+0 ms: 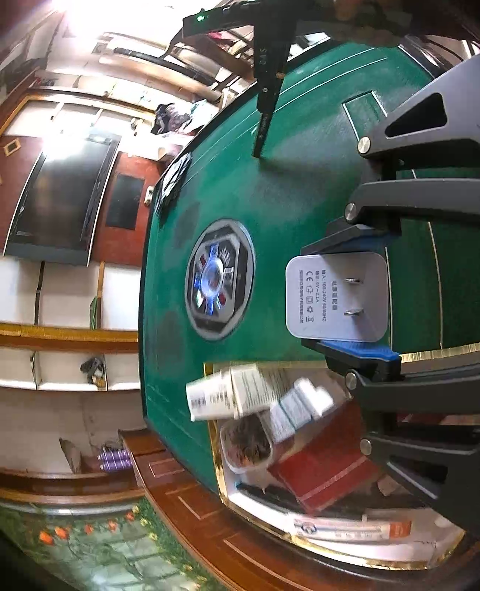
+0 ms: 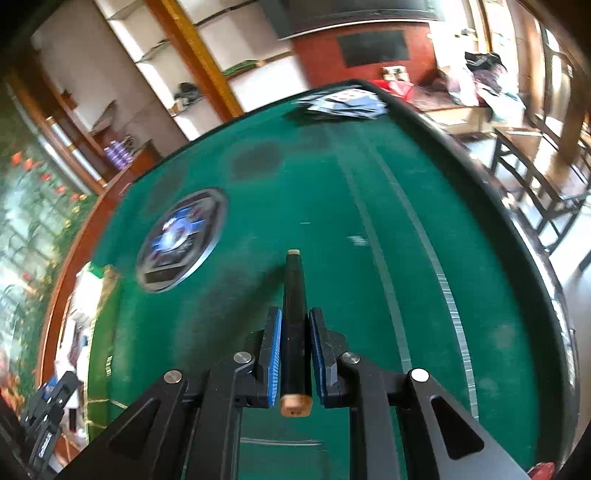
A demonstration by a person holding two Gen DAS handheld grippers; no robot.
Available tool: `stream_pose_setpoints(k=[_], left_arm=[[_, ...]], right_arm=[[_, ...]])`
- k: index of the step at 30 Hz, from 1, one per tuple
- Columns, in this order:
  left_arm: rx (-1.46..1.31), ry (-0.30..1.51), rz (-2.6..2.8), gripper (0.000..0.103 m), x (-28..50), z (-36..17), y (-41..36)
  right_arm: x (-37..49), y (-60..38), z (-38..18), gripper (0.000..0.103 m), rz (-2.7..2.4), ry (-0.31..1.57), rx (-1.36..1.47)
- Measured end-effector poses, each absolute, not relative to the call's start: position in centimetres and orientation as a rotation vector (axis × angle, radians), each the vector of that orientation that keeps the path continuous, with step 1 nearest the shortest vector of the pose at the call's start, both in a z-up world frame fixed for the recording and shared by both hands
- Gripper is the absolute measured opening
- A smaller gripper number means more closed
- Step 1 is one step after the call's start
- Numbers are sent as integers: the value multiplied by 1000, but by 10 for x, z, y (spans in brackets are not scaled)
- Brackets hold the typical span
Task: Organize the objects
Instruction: 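Carry the plug with left and the marker with right over the tray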
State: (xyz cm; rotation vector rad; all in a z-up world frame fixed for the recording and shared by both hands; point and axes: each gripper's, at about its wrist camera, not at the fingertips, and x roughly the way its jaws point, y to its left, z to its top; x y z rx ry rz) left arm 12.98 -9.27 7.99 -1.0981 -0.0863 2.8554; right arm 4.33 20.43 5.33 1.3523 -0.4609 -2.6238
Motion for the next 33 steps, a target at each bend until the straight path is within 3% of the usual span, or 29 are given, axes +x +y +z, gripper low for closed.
stream_pose_setpoints(k=[9, 13, 16, 24, 33], left_arm=[[-1079, -186, 2937, 39, 143, 90, -140], [-1087, -215, 2938, 39, 143, 87, -148], [-1098, -230, 2928, 39, 142, 83, -151], [-1110, -225, 2924, 39, 142, 80, -150], [-1114, -236, 2959, 39, 148, 83, -163]], right_arm=[[47, 147, 66, 16, -2584, -260, 1326], [45, 131, 43, 16, -2561, -86, 1450], [39, 125, 19, 17, -2519, -64, 1525], [33, 109, 10, 19, -2597, 82, 1472], [43, 117, 29, 16, -2491, -149, 1391]])
